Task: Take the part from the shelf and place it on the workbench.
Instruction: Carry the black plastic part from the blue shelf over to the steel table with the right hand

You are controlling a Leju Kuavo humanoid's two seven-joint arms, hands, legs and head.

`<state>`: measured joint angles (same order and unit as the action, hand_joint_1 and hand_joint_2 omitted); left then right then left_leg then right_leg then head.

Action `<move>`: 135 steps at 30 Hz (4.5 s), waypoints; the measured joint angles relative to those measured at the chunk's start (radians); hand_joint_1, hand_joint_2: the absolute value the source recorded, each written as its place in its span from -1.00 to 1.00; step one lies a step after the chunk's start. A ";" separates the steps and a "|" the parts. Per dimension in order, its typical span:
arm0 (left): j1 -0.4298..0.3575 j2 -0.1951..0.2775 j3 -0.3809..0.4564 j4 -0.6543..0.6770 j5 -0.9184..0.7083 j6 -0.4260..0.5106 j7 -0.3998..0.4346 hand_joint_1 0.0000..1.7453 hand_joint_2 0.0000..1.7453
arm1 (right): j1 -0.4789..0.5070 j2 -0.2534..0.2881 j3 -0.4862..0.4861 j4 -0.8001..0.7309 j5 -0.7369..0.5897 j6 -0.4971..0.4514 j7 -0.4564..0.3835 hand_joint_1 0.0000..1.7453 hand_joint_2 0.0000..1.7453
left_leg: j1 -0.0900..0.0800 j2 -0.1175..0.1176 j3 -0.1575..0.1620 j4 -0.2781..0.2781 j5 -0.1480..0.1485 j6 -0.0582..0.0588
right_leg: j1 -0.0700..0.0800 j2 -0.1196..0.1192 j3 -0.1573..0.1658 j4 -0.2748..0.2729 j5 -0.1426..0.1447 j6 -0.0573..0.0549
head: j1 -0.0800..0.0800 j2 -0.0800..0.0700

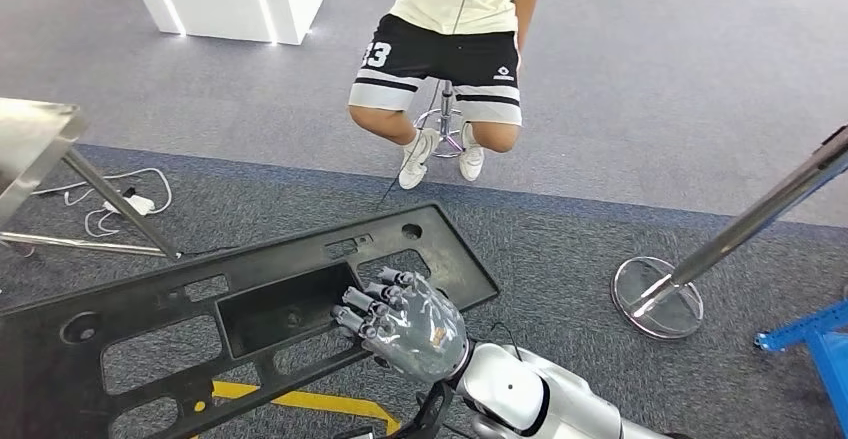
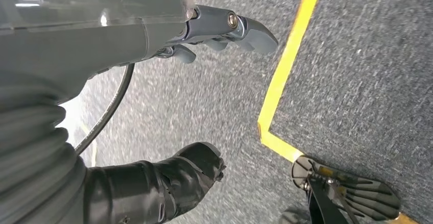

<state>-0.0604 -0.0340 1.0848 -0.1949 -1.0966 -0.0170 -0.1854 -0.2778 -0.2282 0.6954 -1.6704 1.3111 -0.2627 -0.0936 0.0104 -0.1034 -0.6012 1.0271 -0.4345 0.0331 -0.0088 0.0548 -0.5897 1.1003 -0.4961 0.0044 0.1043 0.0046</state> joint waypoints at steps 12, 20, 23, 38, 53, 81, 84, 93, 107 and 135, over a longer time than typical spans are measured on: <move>-0.002 0.004 -0.001 0.000 -0.022 -0.008 0.000 -1.00 1.00 | -0.191 -0.005 0.067 0.079 -0.033 0.123 0.018 1.00 1.00 | 0.010 0.099 -0.141 0.252 -0.094 -0.056 | 0.006 -0.115 0.035 -0.089 0.022 -0.033 | -0.001 0.000; -0.001 0.006 -0.003 0.000 -0.037 -0.008 0.000 -1.00 1.00 | -0.312 0.041 0.120 0.162 -0.037 0.193 0.026 1.00 1.00 | -0.004 0.130 -0.016 -0.001 0.003 -0.017 | 0.012 -0.178 0.039 -0.068 -0.004 0.002 | 0.001 0.000; -0.005 0.006 -0.004 0.000 -0.041 -0.008 0.001 -1.00 1.00 | -0.346 0.055 0.145 0.201 -0.035 0.205 0.031 1.00 1.00 | 0.002 0.100 -0.011 -0.010 0.009 -0.001 | 0.003 -0.090 -0.006 0.042 -0.071 0.012 | 0.001 0.000; -0.006 0.004 -0.004 0.000 -0.043 -0.010 0.006 -1.00 1.00 | -0.400 0.087 0.217 0.308 -0.036 0.218 0.042 1.00 1.00 | 0.005 0.050 -0.071 0.089 -0.039 -0.042 | -0.004 -0.028 0.015 -0.087 0.040 -0.024 | -0.001 0.000; -0.004 0.005 -0.003 0.000 -0.044 -0.010 0.002 -1.00 1.00 | -0.402 0.105 0.231 0.352 -0.037 0.210 0.049 1.00 1.00 | 0.006 0.105 -0.014 -0.002 0.005 -0.006 | 0.001 -0.113 -0.002 0.004 -0.040 0.019 | 0.000 0.000; -0.002 0.006 0.000 0.000 -0.048 -0.010 0.000 -1.00 1.00 | -0.387 0.120 0.245 0.390 0.003 0.186 0.063 1.00 1.00 | 0.004 0.129 -0.024 0.001 0.007 -0.029 | 0.011 -0.172 0.041 -0.078 -0.003 0.005 | 0.000 0.000; -0.004 0.005 0.001 0.000 -0.050 -0.010 -0.002 -1.00 1.00 | -0.392 0.119 0.244 0.390 -0.004 0.187 0.063 1.00 1.00 | 0.011 0.101 -0.019 -0.005 0.010 -0.011 | 0.002 -0.103 0.002 0.015 -0.062 0.018 | 0.000 0.000; -0.006 0.003 0.004 0.000 -0.057 -0.011 -0.003 -1.00 1.00 | -0.429 0.065 0.212 0.379 -0.056 0.234 0.056 1.00 1.00 | 0.008 -0.013 -0.022 0.002 0.012 -0.014 | -0.002 0.022 -0.004 -0.049 0.023 -0.002 | -0.001 0.000; -0.003 0.005 0.012 0.000 -0.071 -0.017 -0.006 -1.00 1.00 | -0.487 0.015 0.177 0.343 -0.104 0.274 -0.008 1.00 1.00 | 0.020 0.112 -0.046 0.054 -0.003 -0.064 | -0.004 -0.110 0.030 -0.086 0.018 -0.010 | -0.006 0.000; -0.007 0.005 0.027 0.000 -0.083 -0.018 -0.018 -1.00 1.00 | -0.432 0.013 0.162 0.334 -0.077 0.172 0.027 1.00 1.00 | 0.005 0.115 -0.016 0.002 0.004 -0.032 | -0.004 -0.112 0.029 -0.086 0.018 0.014 | -0.004 0.000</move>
<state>-0.0679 -0.0291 1.1115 -0.1949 -1.1796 -0.0347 -0.2031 -0.7101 -0.2153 0.8576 -1.3365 1.2340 -0.0910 -0.0662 0.0150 0.0113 -0.6170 1.0286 -0.4306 0.0011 -0.0129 -0.0570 -0.5604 1.0141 -0.4782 0.0188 0.1007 0.0046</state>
